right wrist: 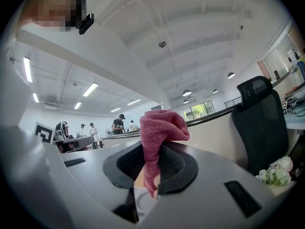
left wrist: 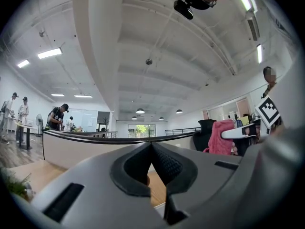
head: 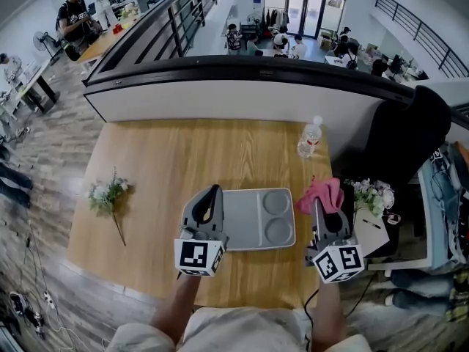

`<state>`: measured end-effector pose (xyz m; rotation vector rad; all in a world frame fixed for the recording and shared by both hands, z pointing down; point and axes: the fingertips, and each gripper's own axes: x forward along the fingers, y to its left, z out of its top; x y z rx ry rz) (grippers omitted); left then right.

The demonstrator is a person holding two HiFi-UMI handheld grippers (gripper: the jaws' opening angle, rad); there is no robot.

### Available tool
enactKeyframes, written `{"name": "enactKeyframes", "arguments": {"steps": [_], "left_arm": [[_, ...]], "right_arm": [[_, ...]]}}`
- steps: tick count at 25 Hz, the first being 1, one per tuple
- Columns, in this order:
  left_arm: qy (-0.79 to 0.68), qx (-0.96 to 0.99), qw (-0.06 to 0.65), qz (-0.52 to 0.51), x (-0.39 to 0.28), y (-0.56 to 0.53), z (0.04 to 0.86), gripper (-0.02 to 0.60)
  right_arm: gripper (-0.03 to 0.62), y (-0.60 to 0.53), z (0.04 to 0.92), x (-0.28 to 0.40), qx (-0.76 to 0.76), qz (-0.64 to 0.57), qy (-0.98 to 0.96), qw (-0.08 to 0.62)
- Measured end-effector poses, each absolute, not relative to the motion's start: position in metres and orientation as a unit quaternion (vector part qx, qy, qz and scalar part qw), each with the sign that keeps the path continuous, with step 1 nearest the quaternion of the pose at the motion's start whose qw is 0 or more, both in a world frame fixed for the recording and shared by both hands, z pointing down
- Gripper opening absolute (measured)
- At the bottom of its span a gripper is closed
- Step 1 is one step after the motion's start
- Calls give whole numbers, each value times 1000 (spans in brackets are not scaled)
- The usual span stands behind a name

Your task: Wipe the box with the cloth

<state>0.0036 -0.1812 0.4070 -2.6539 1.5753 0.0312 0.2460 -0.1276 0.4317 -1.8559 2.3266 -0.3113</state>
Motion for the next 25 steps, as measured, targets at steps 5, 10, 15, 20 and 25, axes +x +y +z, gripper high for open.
{"name": "enactKeyframes", "arguments": {"steps": [5,10,15,20,25], "left_arm": [[508,-861,23,12,-1,-184,409,12],[507,-862,17,15,-1,-185,413,12],[508,-861,15,14,0,-185,416,12],[508,-861,12,11,0,-183,421,12],[512,-859,3,9,-4,-182,423,12]], "right_arm": [[75,-129,433,239,-623,-97,774,53],[75,-133,436,238,-622,-82,778,27],[75,-139,440,237,-621,-71,780,-1],[75,-151,447,236,-616,-54,785,-46],[75,-164,453,227,-601,-21,791,-109]]}}
